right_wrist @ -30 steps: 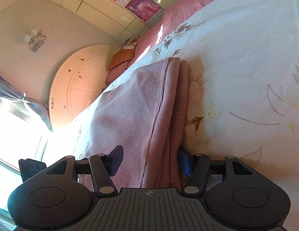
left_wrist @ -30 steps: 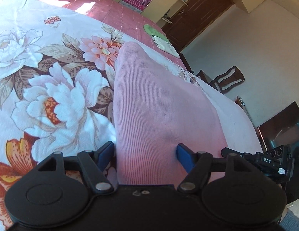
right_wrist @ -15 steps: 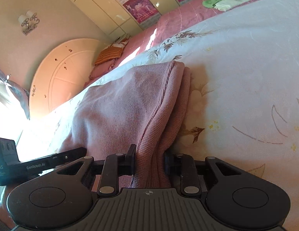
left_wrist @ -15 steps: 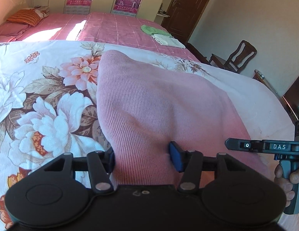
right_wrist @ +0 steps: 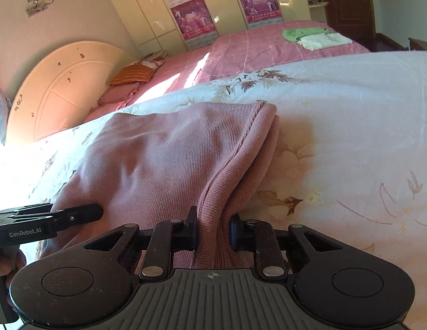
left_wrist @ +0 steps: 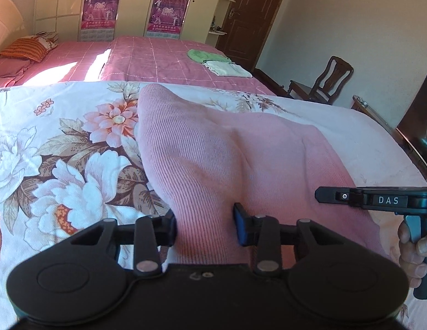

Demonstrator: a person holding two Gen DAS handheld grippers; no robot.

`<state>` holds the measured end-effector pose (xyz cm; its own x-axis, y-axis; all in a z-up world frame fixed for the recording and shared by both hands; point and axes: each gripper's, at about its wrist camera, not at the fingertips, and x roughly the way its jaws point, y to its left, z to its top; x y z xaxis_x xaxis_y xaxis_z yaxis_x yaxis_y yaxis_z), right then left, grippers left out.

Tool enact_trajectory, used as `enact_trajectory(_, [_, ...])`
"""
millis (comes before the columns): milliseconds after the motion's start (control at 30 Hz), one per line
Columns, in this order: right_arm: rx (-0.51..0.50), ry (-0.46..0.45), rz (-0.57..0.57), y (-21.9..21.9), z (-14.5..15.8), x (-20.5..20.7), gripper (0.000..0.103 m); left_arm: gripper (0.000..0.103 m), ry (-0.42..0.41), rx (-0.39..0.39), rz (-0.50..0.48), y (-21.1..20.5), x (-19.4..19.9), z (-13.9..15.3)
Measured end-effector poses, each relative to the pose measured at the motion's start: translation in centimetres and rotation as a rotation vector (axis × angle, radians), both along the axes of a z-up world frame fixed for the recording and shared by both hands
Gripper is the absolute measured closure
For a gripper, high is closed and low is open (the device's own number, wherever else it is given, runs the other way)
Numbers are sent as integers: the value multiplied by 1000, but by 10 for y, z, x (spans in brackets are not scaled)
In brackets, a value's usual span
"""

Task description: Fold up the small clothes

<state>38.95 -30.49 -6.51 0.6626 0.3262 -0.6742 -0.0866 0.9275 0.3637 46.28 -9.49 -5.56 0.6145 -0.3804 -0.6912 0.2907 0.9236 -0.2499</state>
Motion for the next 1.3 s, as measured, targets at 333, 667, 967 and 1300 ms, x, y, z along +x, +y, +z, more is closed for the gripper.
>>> enact_trajectory(333, [-97,-110,45,76,52,-23,83,70,-80,-26,-59,49,-25,40])
enact_trajectory(667, [-44,-146,186,223,57,-17,83,70,-81,18,58,198,-65,61])
enact_trajectory(967, [25,-81,242,314,22,-7,83,68,-6,0,134,299,-83,43])
enact_trajectory(1300, [83,45,144,287,-28,-12,83,35,23,-73,167,327,-86,-2])
